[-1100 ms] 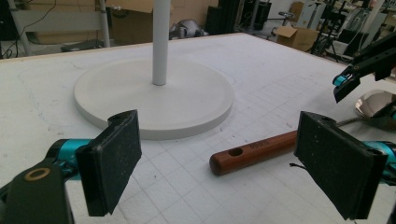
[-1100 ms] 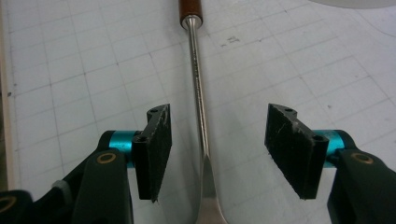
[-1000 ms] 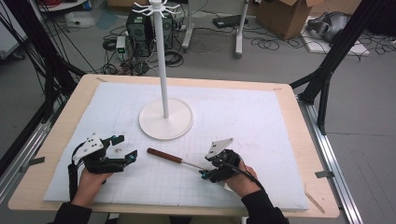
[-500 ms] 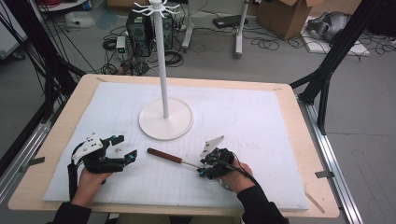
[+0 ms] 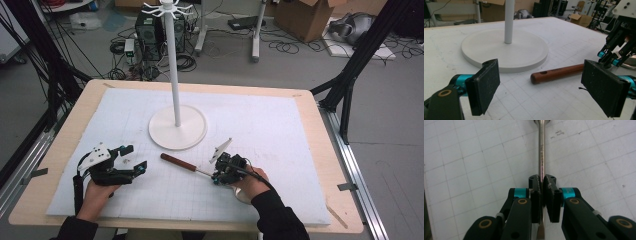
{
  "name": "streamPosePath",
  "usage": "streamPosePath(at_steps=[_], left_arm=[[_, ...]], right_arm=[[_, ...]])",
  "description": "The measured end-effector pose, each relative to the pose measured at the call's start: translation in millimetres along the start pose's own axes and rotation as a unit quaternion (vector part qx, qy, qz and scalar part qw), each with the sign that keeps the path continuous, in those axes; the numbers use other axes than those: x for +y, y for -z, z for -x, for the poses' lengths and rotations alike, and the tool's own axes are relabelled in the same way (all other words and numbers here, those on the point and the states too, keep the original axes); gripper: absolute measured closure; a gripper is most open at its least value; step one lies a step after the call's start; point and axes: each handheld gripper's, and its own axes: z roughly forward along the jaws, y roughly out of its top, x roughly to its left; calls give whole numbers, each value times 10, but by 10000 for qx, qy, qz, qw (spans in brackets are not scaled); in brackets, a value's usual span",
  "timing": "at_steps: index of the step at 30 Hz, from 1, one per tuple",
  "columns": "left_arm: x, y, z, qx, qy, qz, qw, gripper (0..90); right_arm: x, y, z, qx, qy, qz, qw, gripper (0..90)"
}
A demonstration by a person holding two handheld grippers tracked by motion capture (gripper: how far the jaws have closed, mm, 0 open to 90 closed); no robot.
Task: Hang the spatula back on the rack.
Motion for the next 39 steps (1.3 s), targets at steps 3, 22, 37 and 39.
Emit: streamPosePath(at_steps=[3, 22, 37, 39], left_arm=[[4, -4, 9, -17, 1, 16, 10000, 164], [291, -68, 182, -282, 380, 249, 9986, 206], [939, -549, 459, -981, 481, 205, 9938, 299], [1004, -600, 468, -980, 533, 176, 9936, 328]], right_arm=[[-12, 16, -9, 75, 73, 35, 9999, 847], [-85, 309, -77, 74, -126, 1367, 9905, 845], [-4, 490, -244, -667, -184, 2591, 9634, 845], [1, 498, -260, -766, -241, 2666, 9605, 844]])
